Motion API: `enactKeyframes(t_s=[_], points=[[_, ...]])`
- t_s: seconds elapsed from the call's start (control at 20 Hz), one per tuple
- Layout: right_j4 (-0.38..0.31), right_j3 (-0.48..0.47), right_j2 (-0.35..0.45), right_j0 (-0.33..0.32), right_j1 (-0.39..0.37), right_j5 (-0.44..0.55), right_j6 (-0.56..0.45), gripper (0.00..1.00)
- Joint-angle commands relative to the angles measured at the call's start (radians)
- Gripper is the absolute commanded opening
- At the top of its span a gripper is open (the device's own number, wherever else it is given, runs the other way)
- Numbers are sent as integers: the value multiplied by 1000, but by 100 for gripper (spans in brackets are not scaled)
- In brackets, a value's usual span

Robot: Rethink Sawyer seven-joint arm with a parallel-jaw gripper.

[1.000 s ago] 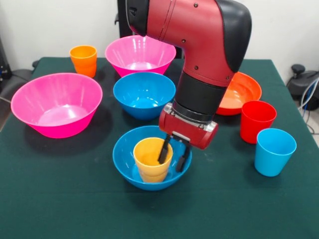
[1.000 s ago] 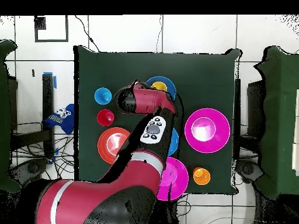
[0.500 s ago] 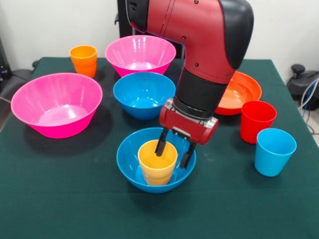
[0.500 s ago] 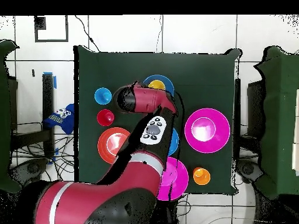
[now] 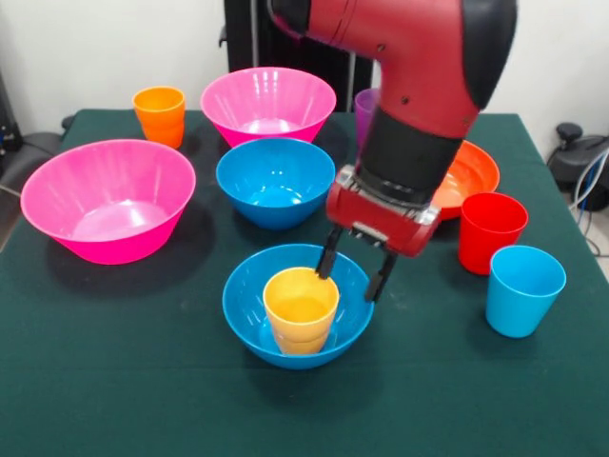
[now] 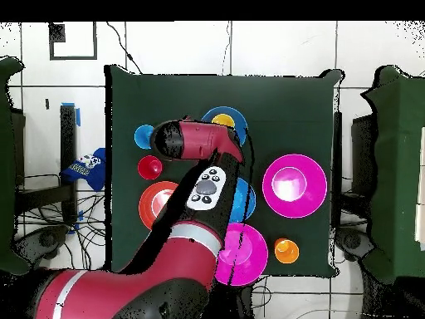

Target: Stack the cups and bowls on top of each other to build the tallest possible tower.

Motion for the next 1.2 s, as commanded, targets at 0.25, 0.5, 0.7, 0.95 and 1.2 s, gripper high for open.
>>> enactKeyframes(t_s=[0.25,0.5,0.7,0.95,1.2], points=[[7,10,-60,130,-95,210,181,100],[34,24,-106,186,-80,231,246,100],[115,71,-105,226,-68,266,349,100],[170,76,-132,262,-47,299,399,100],[196,113,-115,261,-55,291,407,100]])
